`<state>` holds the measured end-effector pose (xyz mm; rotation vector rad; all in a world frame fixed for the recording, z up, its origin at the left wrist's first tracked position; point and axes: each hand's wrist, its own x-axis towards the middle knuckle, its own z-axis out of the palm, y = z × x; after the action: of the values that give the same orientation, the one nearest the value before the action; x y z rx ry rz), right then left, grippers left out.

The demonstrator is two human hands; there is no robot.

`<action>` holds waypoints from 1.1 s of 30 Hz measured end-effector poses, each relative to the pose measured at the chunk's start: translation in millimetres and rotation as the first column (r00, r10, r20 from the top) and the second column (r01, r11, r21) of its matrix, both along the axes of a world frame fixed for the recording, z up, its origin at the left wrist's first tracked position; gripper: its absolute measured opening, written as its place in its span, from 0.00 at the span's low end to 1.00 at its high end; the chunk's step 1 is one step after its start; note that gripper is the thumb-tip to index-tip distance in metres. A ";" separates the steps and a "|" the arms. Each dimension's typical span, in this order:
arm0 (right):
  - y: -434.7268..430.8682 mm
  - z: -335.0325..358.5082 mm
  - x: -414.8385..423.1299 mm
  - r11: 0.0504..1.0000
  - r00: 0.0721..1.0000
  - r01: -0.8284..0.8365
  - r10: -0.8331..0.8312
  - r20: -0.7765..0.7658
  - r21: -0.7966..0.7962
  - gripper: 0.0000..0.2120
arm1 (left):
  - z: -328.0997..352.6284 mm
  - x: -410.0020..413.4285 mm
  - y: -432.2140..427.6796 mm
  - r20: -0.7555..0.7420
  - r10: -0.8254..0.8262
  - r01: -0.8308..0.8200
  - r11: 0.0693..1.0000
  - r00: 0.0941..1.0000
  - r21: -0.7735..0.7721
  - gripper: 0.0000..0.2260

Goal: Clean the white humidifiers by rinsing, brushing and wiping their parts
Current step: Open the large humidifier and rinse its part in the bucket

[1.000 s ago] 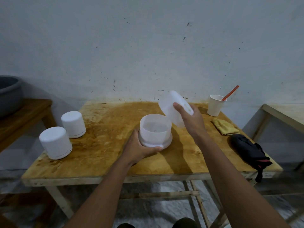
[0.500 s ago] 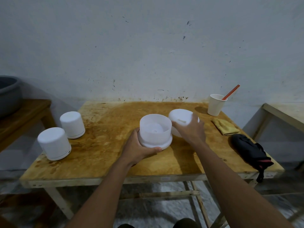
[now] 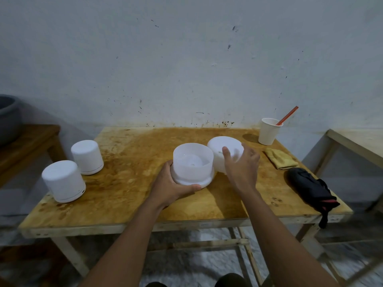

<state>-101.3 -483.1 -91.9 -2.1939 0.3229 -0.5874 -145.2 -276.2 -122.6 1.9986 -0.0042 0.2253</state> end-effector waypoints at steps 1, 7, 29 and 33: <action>3.9 0.4 -7.4 1.000 0.998 0.025 -0.025 0.059 -0.008 0.31 | 0.2 -0.2 0.0 -0.002 0.001 -0.001 1.000 1.000 0.002 0.52; 26.3 -3.5 -25.9 0.944 0.949 -0.246 0.281 -0.143 0.219 0.26 | -1.3 1.0 0.0 -0.006 0.005 -0.005 1.000 1.000 0.002 0.53; 22.4 12.3 -30.7 0.728 0.844 -0.335 0.514 -0.152 0.598 0.12 | 1.1 0.2 0.9 0.005 -0.002 0.002 0.999 1.000 -0.045 0.45; 21.5 15.6 -34.0 0.634 0.821 -0.295 0.551 -0.150 0.715 0.18 | 2.9 -2.7 0.7 0.021 -0.001 0.002 0.999 1.000 -0.048 0.44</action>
<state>-135.2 -461.6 -76.3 -1.5534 0.1389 0.2092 -147.9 -275.5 -119.6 1.9479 -0.0136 0.2434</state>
